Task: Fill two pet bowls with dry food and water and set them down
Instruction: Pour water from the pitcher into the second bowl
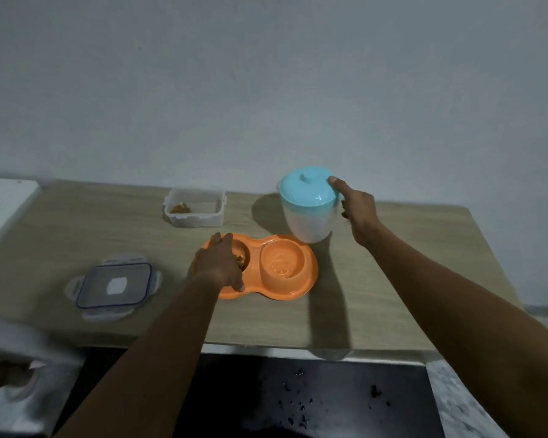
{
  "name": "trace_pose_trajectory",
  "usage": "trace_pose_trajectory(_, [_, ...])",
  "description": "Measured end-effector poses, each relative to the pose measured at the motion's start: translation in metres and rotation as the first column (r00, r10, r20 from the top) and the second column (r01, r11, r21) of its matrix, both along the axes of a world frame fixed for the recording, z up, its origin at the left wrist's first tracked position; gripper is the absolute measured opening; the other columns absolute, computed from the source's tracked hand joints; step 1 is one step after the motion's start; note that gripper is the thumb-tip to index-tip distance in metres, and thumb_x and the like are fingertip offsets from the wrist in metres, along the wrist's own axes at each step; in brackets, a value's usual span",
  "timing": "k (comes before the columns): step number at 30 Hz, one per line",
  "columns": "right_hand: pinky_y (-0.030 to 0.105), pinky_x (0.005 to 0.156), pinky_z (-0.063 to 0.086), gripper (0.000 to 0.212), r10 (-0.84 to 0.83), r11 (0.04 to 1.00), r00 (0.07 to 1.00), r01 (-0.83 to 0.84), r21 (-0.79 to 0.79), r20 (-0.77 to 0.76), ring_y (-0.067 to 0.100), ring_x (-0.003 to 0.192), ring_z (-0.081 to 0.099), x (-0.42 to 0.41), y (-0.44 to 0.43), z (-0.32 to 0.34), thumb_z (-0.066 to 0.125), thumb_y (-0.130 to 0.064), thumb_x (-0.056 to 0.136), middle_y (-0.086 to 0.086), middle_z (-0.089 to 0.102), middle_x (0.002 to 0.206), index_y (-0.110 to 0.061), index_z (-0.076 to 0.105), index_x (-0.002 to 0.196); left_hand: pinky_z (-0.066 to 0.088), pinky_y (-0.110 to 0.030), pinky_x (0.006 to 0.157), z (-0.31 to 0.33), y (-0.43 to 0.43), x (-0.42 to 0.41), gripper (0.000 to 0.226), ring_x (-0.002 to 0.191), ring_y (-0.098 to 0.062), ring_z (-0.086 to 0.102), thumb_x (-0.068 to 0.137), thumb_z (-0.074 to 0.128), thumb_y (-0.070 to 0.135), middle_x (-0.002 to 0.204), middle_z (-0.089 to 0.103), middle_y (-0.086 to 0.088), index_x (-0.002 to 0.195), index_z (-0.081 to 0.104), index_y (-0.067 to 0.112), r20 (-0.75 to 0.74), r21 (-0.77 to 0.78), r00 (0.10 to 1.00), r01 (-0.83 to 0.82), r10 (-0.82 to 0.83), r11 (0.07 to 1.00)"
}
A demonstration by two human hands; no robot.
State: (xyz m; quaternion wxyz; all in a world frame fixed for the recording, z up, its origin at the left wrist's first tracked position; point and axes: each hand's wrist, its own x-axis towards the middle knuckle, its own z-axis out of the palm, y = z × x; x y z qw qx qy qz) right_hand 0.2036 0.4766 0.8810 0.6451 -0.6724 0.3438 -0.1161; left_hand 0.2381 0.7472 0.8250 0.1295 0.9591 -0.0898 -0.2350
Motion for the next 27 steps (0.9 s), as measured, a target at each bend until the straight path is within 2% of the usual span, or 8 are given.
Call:
trace_pose_trajectory(5, [0.036,0.069,0.034,0.084,0.021,0.997,0.999,-0.023,0.075,0.028,0.017,0.069,0.038,0.043,-0.008,-0.024,0.076,-0.057,0.065,0.006,0.045,0.078,0.006,0.068,0.119,0.031,-0.052,0.113,-0.011,-0.005,0.005,0.138,0.144,-0.041,0.023,0.044,0.096,0.021,0.164,0.006,-0.010,0.155,0.014,0.018,-0.003,0.011,1.000,-0.019,0.019,1.000])
trace_pose_trajectory(9, [0.032,0.073,0.043,0.073,0.052,0.992,0.996,-0.060,0.110,0.073,0.015,0.081,0.053,0.064,-0.015,-0.033,0.074,-0.057,0.067,0.004,0.065,0.103,-0.009,0.072,0.123,0.032,-0.050,0.112,-0.016,-0.007,0.009,0.138,0.144,-0.039,0.027,0.044,0.096,0.022,0.164,0.006,-0.009,0.155,0.014,0.021,0.018,0.041,0.999,-0.027,0.026,0.999])
trace_pose_trajectory(12, [0.033,0.081,0.046,0.048,0.073,0.993,0.992,-0.082,0.090,0.102,0.021,0.100,0.060,0.072,-0.019,-0.038,0.073,-0.047,0.082,0.012,0.071,0.113,-0.009,0.074,0.110,0.033,-0.051,0.111,-0.017,-0.004,0.010,0.139,0.144,-0.036,0.028,0.040,0.096,0.021,0.164,0.007,-0.007,0.155,0.017,0.023,0.017,0.030,0.999,-0.045,0.044,0.999])
trace_pose_trajectory(16, [0.039,0.078,0.047,0.089,0.085,0.993,0.990,-0.093,0.076,0.109,0.021,0.087,0.056,0.073,-0.024,-0.043,0.074,-0.060,0.064,0.022,0.071,0.101,0.010,0.064,0.119,0.033,-0.051,0.111,-0.018,-0.005,0.010,0.139,0.145,-0.035,0.028,0.039,0.096,0.020,0.164,0.009,-0.006,0.154,0.018,0.023,0.030,0.021,0.998,-0.054,0.054,0.998])
trace_pose_trajectory(19, [0.036,0.079,0.048,0.077,0.108,0.993,0.990,-0.111,0.028,0.092,0.021,0.088,0.058,0.069,-0.024,-0.043,0.071,-0.056,0.079,0.027,0.068,0.115,0.011,0.064,0.117,0.034,-0.051,0.111,-0.017,-0.007,0.010,0.137,0.144,-0.036,0.028,0.041,0.096,0.019,0.164,0.009,-0.007,0.154,0.018,0.022,0.026,0.022,0.998,-0.052,0.051,0.998])
trace_pose_trajectory(21, [0.036,0.079,0.047,0.070,0.100,0.995,0.992,-0.101,0.008,0.081,0.021,0.089,0.060,0.067,-0.024,-0.046,0.070,-0.053,0.086,0.024,0.068,0.105,0.012,0.064,0.110,0.035,-0.052,0.111,-0.016,-0.006,0.008,0.136,0.143,-0.037,0.029,0.042,0.096,0.019,0.164,0.010,-0.007,0.154,0.018,0.021,0.027,0.029,0.998,-0.051,0.050,0.998])
trace_pose_trajectory(24, [0.040,0.085,0.048,0.058,0.085,0.996,0.995,-0.085,-0.002,0.052,0.026,0.101,0.065,0.067,-0.023,-0.049,0.070,-0.058,0.084,0.011,0.067,0.098,-0.002,0.061,0.094,0.035,-0.053,0.110,-0.016,-0.005,0.007,0.137,0.143,-0.039,0.030,0.041,0.096,0.019,0.163,0.012,-0.008,0.154,0.019,0.020,0.030,0.020,0.999,-0.045,0.045,0.999])
trace_pose_trajectory(27, [0.042,0.092,0.050,0.062,0.057,0.997,0.998,-0.056,-0.045,0.031,0.029,0.111,0.063,0.063,-0.019,-0.051,0.065,-0.069,0.081,0.010,0.067,0.112,-0.010,0.060,0.100,0.035,-0.054,0.110,-0.018,-0.003,0.008,0.139,0.142,-0.041,0.030,0.038,0.096,0.019,0.163,0.013,-0.010,0.154,0.020,0.018,0.027,0.004,0.999,-0.043,0.043,0.999])
